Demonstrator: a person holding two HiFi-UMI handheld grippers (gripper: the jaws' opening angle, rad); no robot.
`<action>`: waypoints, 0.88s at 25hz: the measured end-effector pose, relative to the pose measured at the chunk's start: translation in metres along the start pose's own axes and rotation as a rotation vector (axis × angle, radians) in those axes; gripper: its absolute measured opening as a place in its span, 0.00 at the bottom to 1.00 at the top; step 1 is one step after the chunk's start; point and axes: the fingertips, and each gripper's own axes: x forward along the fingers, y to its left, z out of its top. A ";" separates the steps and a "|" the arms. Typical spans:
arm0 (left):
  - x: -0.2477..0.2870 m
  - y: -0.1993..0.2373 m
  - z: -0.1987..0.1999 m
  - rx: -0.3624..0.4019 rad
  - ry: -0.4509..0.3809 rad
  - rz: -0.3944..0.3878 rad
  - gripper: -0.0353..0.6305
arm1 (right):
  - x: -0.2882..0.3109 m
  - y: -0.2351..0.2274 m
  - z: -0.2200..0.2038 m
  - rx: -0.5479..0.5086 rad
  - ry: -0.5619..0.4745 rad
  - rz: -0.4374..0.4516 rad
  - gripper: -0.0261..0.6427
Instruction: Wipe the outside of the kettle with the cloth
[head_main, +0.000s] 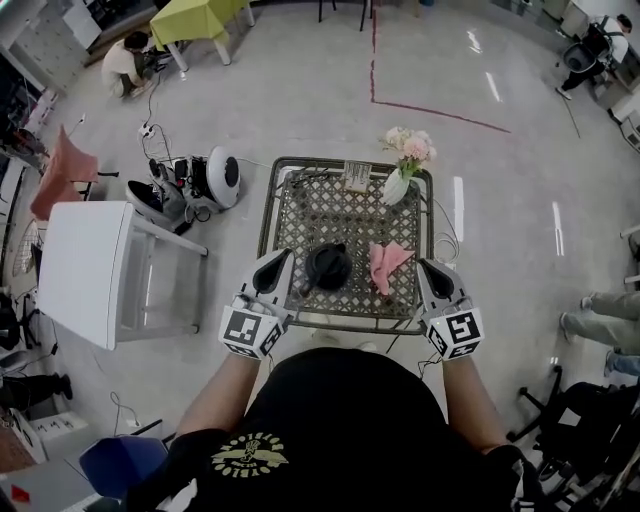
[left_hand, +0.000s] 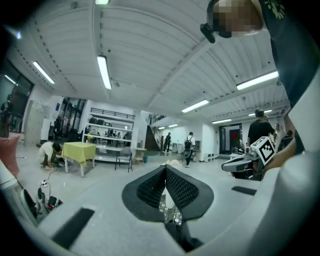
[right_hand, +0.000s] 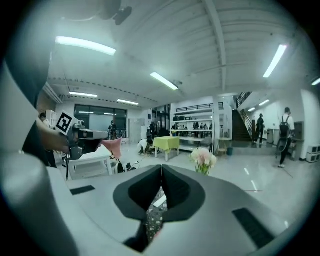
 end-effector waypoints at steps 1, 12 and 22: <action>-0.001 -0.001 0.012 0.007 -0.016 0.014 0.07 | -0.004 0.002 0.013 -0.012 -0.024 0.001 0.06; -0.021 -0.018 0.109 0.127 -0.158 0.054 0.07 | -0.040 0.018 0.116 -0.123 -0.175 -0.012 0.06; -0.018 -0.007 0.102 0.107 -0.121 0.065 0.07 | -0.036 0.024 0.117 -0.136 -0.169 -0.012 0.06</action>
